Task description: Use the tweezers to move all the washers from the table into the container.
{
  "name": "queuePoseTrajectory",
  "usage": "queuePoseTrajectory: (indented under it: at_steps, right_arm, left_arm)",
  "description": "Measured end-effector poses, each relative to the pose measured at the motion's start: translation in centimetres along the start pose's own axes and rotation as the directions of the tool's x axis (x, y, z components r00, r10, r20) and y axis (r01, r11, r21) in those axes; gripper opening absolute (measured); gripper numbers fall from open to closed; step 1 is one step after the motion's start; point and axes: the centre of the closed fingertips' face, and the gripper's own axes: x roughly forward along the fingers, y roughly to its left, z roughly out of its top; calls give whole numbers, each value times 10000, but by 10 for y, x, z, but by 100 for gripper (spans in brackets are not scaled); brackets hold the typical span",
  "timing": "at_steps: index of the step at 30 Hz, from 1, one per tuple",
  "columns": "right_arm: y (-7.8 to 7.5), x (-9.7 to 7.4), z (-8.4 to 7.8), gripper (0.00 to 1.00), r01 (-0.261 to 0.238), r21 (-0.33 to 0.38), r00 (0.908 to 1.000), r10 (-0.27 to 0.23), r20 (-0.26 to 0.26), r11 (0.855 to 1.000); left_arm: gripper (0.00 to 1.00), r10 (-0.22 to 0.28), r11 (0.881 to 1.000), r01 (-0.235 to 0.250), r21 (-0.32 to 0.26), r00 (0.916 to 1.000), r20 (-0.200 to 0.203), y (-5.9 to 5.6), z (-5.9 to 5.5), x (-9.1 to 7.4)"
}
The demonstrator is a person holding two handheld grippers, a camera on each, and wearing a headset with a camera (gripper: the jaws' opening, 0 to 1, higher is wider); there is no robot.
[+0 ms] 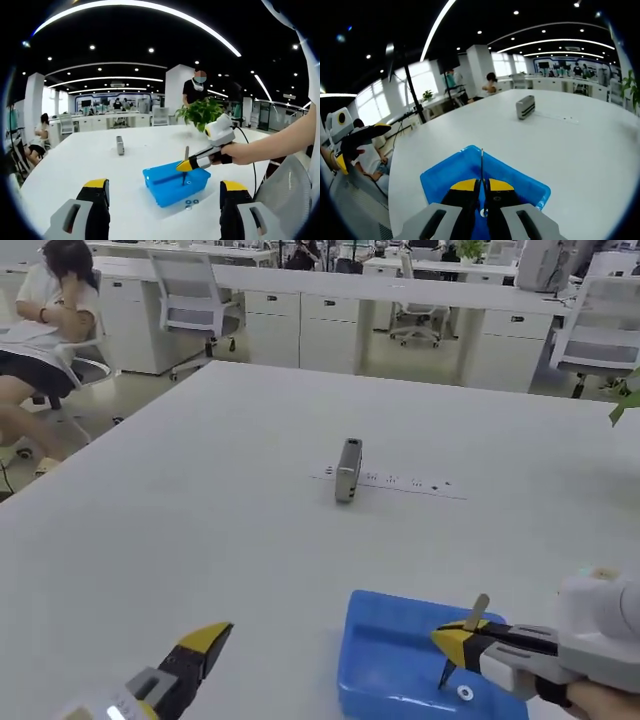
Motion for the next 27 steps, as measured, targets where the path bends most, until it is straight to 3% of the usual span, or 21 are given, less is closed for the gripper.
queuePoseTrajectory:
  at_steps: [13,27]
  right_arm:
    - [3,4,-2,3,-180,-375,9997,173,-188,9991]
    - [8,-2,7,3,-173,-424,9997,179,155,9990]
  left_arm:
    - [92,1,10000,-1,-10,10000,-40,0,-1,0]
    - [92,-65,10000,65,-29,9999,-95,-1,-2,0]
